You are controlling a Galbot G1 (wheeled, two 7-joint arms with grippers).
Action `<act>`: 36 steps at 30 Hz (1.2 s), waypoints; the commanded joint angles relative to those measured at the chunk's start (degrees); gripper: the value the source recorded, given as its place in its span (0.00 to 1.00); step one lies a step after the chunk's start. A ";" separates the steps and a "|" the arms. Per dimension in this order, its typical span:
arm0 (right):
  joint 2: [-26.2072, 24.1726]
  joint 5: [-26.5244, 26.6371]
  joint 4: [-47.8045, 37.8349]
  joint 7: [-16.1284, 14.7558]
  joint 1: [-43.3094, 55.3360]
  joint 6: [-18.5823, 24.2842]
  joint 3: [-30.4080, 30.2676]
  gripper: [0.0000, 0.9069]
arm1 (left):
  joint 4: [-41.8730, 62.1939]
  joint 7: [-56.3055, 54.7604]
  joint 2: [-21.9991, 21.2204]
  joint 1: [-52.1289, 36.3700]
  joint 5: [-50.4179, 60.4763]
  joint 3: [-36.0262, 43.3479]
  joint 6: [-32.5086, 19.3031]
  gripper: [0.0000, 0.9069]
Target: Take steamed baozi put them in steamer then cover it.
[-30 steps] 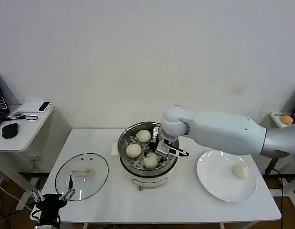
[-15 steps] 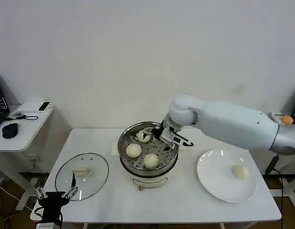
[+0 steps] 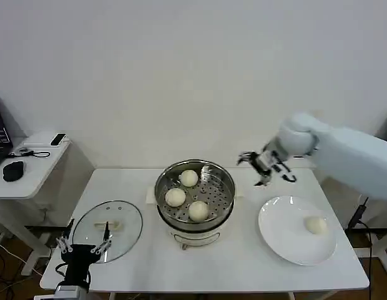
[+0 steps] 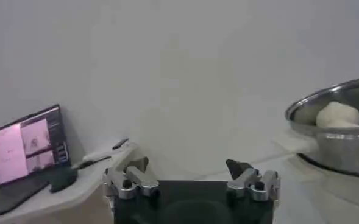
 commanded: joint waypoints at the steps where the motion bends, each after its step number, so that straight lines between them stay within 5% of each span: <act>1: -13.93 -1.56 -2.48 -0.32 -10.23 -4.60 8.11 1.00 | 0.66 0.06 1.49 -1.73 -0.09 2.00 0.18 1.00; 9: -17.15 -5.08 -6.34 -0.78 -26.31 -4.59 18.98 1.00 | 1.25 0.07 2.53 -2.00 -0.45 2.02 0.33 1.00; 36: -8.75 -7.85 -16.67 -0.63 -31.99 -4.74 21.73 1.00 | 1.47 0.13 1.72 -0.97 -0.01 1.49 0.54 1.00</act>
